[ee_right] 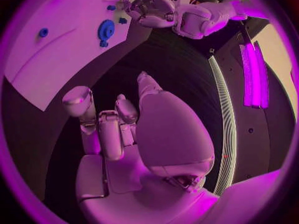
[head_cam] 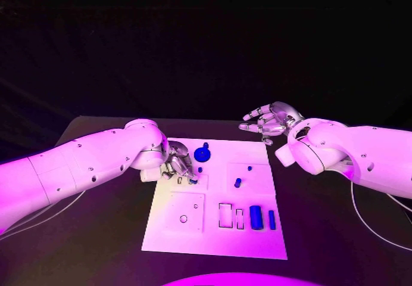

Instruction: Assemble the parts on the task board

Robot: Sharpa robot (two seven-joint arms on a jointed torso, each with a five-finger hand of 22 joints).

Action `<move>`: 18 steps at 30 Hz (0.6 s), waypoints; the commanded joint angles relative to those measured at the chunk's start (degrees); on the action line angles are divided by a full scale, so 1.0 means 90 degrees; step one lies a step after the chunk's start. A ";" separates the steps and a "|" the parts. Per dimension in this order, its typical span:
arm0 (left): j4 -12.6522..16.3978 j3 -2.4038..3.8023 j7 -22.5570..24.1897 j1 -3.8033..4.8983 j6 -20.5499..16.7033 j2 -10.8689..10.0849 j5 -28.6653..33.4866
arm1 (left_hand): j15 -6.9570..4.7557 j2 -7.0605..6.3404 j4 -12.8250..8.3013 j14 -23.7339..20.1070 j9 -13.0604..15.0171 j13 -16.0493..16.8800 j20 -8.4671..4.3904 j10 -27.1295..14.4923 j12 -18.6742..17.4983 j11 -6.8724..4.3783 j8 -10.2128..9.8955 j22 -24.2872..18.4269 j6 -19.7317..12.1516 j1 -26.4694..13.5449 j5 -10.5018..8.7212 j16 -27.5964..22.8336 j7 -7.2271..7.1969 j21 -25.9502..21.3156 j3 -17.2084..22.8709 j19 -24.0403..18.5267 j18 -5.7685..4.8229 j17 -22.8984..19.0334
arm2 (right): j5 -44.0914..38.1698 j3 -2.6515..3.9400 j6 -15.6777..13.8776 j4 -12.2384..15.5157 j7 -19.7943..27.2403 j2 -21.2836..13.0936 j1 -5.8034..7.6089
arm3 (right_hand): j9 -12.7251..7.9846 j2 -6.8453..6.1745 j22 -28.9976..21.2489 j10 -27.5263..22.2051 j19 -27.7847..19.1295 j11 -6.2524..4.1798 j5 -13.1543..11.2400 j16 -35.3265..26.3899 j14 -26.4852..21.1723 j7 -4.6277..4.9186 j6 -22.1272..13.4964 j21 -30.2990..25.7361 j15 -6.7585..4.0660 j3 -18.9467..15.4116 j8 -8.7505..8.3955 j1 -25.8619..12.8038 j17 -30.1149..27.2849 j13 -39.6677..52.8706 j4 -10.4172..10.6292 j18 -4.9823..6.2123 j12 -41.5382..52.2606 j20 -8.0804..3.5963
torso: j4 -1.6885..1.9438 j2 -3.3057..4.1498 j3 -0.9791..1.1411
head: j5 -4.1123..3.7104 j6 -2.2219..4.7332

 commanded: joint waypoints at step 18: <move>0.0862 0.0010 0.0078 -0.0015 -0.1456 -0.0669 0.0367 | -0.0148 -0.0576 -0.1260 0.0582 0.0910 0.0375 -0.0119 0.0472 0.0219 -0.0103 0.0306 0.0415 0.0249 -0.0803 0.0047 0.0099 -0.0132 0.0227 0.2049 0.0330 -0.0204 0.1459 | -0.0116 -0.0005 0.0024 -0.0064 0.0102 -0.0057 -0.0009 | -0.0007 0.0073 -0.0021 -0.0044 -0.0038 -0.0012 -0.0039 -0.0049 0.0261 0.0007 -0.0002 -0.0061 0.0042 0.0033 0.0021 -0.0015 0.0210 -0.0026 0.0002 0.0064 0.0004 -0.0010 | 0.0026 -0.0007 0.0006 | 0.0081 0.0015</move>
